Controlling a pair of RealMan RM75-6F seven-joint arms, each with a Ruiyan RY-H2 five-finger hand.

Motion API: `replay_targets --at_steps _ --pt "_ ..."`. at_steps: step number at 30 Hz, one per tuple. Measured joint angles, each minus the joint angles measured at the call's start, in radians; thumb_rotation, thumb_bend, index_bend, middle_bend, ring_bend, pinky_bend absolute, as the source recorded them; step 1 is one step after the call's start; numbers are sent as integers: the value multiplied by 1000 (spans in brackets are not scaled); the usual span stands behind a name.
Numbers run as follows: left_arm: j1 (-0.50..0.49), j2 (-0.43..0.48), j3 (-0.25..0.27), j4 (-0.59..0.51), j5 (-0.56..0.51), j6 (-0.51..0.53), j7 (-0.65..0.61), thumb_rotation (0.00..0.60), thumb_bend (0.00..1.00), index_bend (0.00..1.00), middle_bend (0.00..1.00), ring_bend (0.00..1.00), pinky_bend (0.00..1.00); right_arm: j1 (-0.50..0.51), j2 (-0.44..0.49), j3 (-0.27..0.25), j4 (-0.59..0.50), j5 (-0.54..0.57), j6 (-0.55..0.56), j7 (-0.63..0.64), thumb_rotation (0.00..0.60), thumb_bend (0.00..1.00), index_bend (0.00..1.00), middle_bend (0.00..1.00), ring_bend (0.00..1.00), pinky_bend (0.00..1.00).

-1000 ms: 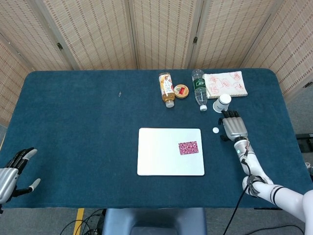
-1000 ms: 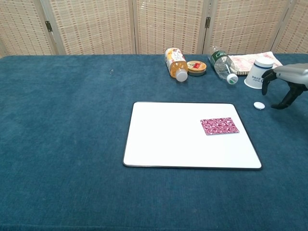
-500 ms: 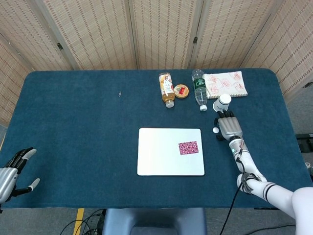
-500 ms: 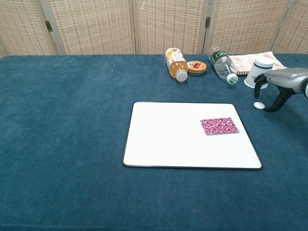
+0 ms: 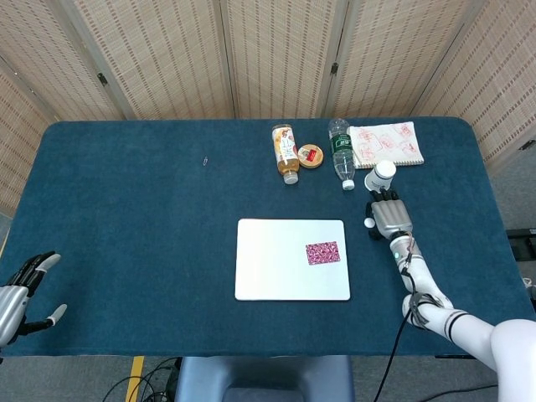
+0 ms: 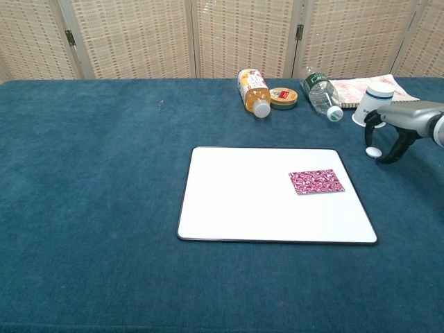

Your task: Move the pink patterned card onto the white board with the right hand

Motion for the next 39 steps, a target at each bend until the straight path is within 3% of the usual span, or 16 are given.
replay_targets --at_steps 13,21,30,39 --pt "-5 -4 -3 6 -12 -16 0 600 340 93 84 75 231 14 -33 11 60 -19 -33 26 600 243 520 137 0 0" --pt "-7 -9 -2 10 -4 -13 1 600 340 87 84 75 231 7 -14 21 24 -36 -7 39 600 252 552 149 0 0" --pt "-4 -7 0 1 5 -1 9 600 340 86 84 75 231 -7 56 29 -157 -46 26 38 600 252 552 149 0 0" --pt "8 3 7 -8 23 28 0 600 340 86 84 75 231 -7 108 3 -367 -54 76 -40 600 252 552 149 0 0"
